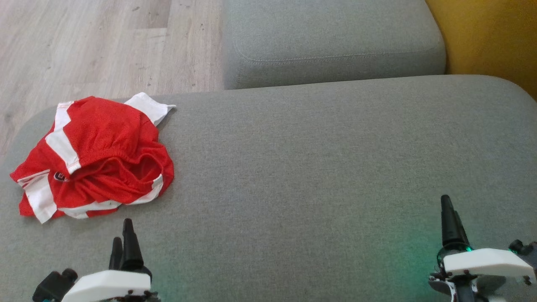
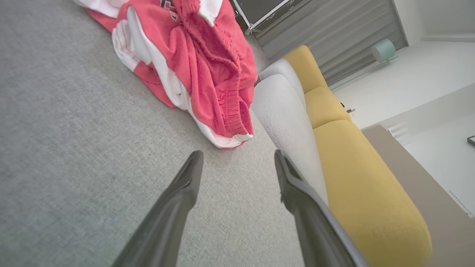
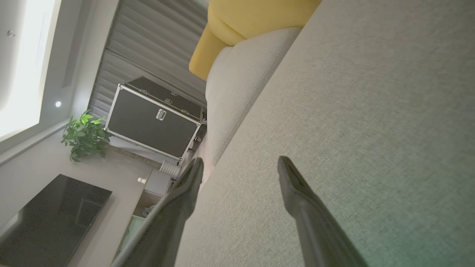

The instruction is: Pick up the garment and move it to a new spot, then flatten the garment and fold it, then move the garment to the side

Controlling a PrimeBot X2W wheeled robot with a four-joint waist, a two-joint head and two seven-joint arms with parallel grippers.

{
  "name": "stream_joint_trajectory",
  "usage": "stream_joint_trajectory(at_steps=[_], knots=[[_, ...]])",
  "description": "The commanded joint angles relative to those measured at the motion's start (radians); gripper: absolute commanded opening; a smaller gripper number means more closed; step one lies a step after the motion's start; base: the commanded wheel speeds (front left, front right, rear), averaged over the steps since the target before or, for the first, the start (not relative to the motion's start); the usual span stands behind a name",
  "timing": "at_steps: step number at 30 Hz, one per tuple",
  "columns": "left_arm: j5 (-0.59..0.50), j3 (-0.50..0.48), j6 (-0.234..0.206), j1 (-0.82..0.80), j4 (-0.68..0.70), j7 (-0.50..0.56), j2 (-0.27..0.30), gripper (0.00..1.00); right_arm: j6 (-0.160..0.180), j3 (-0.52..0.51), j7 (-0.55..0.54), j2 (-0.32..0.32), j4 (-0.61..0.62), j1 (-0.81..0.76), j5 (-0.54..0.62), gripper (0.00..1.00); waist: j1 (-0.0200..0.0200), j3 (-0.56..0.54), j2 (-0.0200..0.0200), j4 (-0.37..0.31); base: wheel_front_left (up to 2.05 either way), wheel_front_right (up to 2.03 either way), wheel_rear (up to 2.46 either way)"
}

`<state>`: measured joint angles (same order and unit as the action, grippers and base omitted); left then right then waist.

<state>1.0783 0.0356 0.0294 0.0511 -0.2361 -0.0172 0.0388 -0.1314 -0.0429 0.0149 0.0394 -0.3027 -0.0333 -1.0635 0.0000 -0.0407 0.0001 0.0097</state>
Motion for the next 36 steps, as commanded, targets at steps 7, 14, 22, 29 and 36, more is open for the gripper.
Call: stream_joint_trajectory(at_steps=[7,14,22,29,36], knots=[[-0.125,0.010,-0.021,-0.015,0.063,-0.029,0.008,1.00,0.000,0.044,0.030,0.006,0.055,0.019,0.106,1.00,0.0000,-0.008,-0.0001,0.003,0.00,0.00,0.00],[-0.219,0.028,-0.040,-0.007,0.081,-0.050,0.011,1.00,0.000,0.064,0.051,0.006,0.057,0.014,0.186,1.00,0.0000,-0.018,-0.0001,0.006,0.00,0.00,0.00],[-0.326,0.051,-0.063,0.002,0.094,-0.073,0.019,1.00,0.000,0.085,0.074,0.007,0.059,0.011,0.290,1.00,0.0000,-0.027,-0.0001,0.012,0.00,0.00,0.00],[-0.414,0.070,-0.090,0.011,0.102,-0.094,0.024,1.00,0.000,0.114,0.095,0.007,0.070,0.009,0.392,1.00,0.0000,-0.035,-0.0001,0.015,0.00,0.00,0.00],[-0.501,0.086,-0.110,0.020,0.115,-0.114,0.030,1.00,0.000,0.134,0.116,0.008,0.084,0.005,0.489,1.00,0.0000,-0.041,-0.0001,0.013,0.00,0.00,0.00]])
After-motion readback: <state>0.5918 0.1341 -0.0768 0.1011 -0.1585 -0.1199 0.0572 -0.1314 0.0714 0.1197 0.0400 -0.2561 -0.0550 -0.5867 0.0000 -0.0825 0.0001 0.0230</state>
